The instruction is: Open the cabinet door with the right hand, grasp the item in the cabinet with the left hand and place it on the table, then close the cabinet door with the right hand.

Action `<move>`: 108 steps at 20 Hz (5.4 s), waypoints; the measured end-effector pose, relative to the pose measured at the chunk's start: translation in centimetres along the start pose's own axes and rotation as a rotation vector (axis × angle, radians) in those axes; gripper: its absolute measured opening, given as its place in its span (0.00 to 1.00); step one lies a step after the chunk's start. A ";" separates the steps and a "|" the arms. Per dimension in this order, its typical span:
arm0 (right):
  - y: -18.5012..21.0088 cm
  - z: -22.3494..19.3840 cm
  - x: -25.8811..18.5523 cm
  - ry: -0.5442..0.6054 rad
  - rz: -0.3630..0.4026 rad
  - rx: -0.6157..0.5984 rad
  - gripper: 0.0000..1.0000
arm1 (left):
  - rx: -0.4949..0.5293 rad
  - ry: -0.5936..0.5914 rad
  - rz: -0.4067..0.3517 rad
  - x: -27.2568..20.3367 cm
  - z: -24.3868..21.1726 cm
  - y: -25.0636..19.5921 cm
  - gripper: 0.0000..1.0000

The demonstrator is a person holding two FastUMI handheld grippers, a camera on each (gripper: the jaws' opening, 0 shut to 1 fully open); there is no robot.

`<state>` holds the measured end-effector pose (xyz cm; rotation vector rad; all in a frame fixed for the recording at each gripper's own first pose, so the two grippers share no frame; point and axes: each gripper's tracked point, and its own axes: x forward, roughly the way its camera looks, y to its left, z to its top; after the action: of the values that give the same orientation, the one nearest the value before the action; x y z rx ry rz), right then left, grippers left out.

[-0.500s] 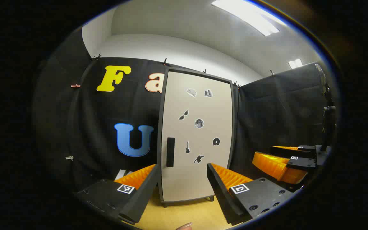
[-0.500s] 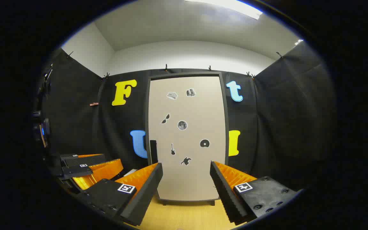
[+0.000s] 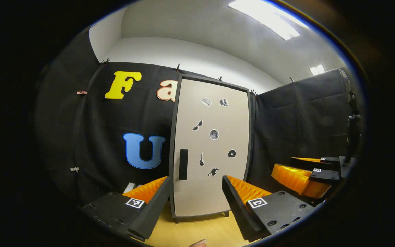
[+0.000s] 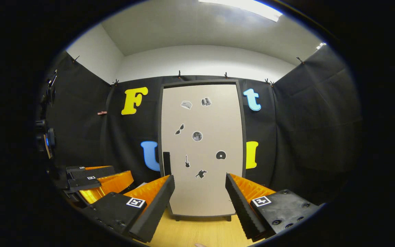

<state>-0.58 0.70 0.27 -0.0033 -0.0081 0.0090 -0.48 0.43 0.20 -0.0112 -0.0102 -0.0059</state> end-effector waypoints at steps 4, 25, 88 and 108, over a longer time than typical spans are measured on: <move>0.2 -0.4 -0.1 0.015 0.003 0.007 0.97 | -0.011 0.004 0.002 0.1 -0.1 0.3 0.93; 10.4 -2.5 4.2 0.033 0.090 0.025 0.98 | 0.048 0.006 0.086 -3.3 0.2 10.4 0.93; 7.6 -9.4 14.0 0.084 0.049 -0.049 0.25 | 0.066 0.082 0.020 -6.2 -5.2 11.6 0.93; -2.6 -9.0 9.0 0.094 -0.078 -0.123 0.20 | -0.047 0.159 -0.190 -0.6 -8.2 2.4 0.93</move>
<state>8.50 -1.80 -8.61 -0.1262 0.0848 -0.0700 -0.95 2.79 -8.05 -0.0569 0.1480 -0.1967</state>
